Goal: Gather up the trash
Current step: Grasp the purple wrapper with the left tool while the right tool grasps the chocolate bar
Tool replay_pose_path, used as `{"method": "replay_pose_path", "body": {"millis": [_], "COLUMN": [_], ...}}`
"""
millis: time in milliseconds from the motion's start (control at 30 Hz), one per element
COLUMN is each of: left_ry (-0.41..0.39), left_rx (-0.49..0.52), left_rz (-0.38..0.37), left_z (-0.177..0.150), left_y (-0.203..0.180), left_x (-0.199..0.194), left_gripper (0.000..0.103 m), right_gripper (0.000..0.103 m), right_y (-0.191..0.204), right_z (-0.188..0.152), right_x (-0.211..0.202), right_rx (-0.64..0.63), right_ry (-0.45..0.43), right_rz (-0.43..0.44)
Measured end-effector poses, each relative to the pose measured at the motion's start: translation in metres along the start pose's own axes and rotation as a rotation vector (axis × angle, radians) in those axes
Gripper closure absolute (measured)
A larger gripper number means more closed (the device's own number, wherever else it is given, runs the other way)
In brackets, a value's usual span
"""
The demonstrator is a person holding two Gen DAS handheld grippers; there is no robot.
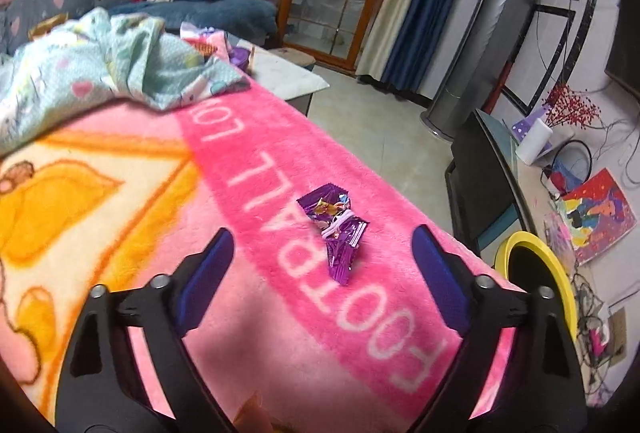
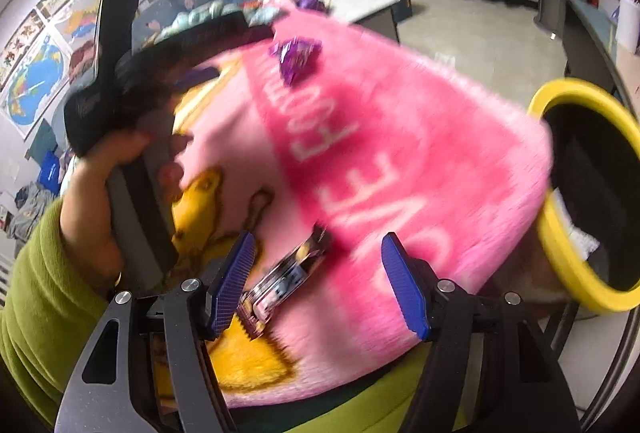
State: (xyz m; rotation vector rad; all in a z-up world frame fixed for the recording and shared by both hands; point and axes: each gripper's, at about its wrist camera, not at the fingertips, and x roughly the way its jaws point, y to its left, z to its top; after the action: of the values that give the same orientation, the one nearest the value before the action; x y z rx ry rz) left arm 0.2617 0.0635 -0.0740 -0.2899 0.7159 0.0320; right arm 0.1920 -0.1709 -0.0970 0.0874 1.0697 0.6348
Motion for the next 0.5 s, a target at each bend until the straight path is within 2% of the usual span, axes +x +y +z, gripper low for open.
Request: {"method": "replay_pose_path", "body": {"millis": [100,167,200,300,333,500], "left_ry": [0.023,0.033,0.038,0.051,0.057,0.113], "left_rx": [-0.016,-0.022,-0.018,-0.001,0.004,0.008], "left_rz": [-0.035,-0.067,-0.076,-0.074,-0.067,-0.02], "left_z": [-0.001,-0.002,-0.002,-0.003,-0.003,-0.004], "left_y": [0.002,-0.001,-0.003,-0.011,-0.013,-0.019], "left_x": [0.011,0.017,0.02,0.03,0.033,0.055], "left_gripper": [0.032,0.034,0.034,0.037,0.041,0.077], "right_gripper": [0.044,0.057,0.069,0.074,0.077,0.084], "right_y": [0.008,0.014,0.014,0.012,0.012,0.006], "right_z": [-0.008,-0.011,-0.012,-0.012,-0.012,-0.004], "right_x": [0.008,0.008,0.009,0.007,0.006,-0.006], "right_rx": [-0.028,-0.068,-0.072,-0.079,-0.083,-0.082], "right_ry": [0.006,-0.008,-0.01,-0.023,-0.028,-0.069], "right_rz": [-0.019,-0.041,-0.033,-0.021,-0.022,-0.029]}}
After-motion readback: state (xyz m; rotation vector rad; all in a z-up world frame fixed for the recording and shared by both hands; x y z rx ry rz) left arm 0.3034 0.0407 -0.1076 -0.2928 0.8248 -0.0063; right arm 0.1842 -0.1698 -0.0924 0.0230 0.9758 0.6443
